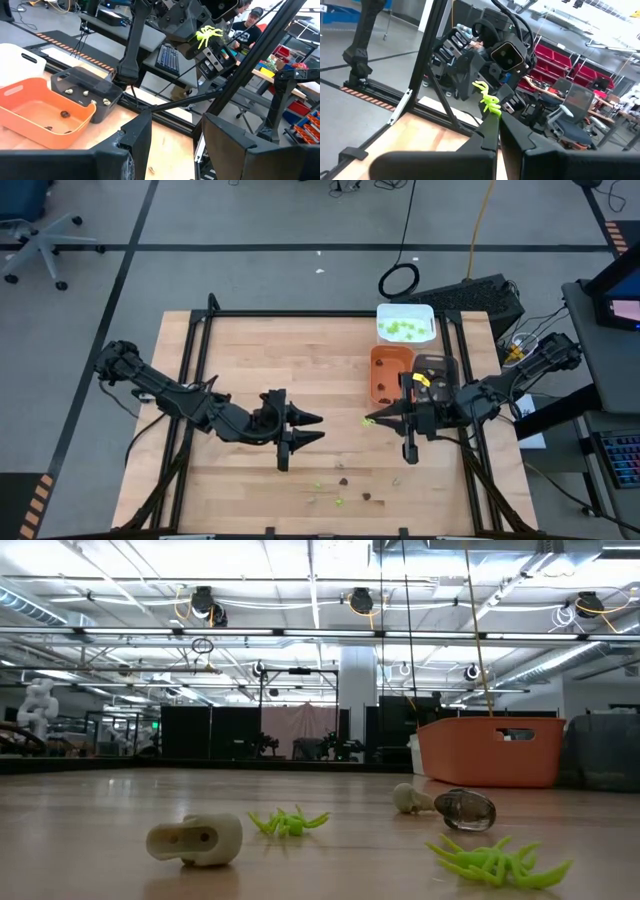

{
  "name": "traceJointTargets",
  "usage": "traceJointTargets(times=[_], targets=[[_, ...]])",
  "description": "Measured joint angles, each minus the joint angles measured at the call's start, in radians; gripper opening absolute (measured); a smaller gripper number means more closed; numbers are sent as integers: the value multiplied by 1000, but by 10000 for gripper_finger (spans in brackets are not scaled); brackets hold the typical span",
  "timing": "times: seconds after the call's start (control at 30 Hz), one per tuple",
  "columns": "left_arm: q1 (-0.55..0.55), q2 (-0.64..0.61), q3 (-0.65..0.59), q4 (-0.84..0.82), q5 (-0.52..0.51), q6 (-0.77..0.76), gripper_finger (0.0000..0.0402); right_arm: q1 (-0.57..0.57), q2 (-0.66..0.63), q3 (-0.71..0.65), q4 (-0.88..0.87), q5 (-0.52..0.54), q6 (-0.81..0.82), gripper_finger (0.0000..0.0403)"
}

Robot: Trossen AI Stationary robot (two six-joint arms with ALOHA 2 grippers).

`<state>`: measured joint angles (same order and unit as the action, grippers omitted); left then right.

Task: Sort Halloween decoration
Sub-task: Put the green spider toy into the white bin

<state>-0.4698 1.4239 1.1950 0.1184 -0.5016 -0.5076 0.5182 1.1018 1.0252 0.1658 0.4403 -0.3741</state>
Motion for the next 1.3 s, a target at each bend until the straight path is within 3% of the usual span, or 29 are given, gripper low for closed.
traceJointTargets(times=[0.23,0.63,0.77,1.0,1.3], targets=[[-1,0,0,1,0,-8,176,0,0,0,3,-18,157,0],[-35,0,0,3,1,-10,176,0,0,0,3,-82,769,0],[-38,0,0,3,1,-11,176,1,0,0,3,-144,892,0],[-39,0,0,1,0,-11,176,1,0,0,3,-129,1147,0],[-39,0,0,-1,0,-11,176,-50,0,0,3,-128,1220,0]])
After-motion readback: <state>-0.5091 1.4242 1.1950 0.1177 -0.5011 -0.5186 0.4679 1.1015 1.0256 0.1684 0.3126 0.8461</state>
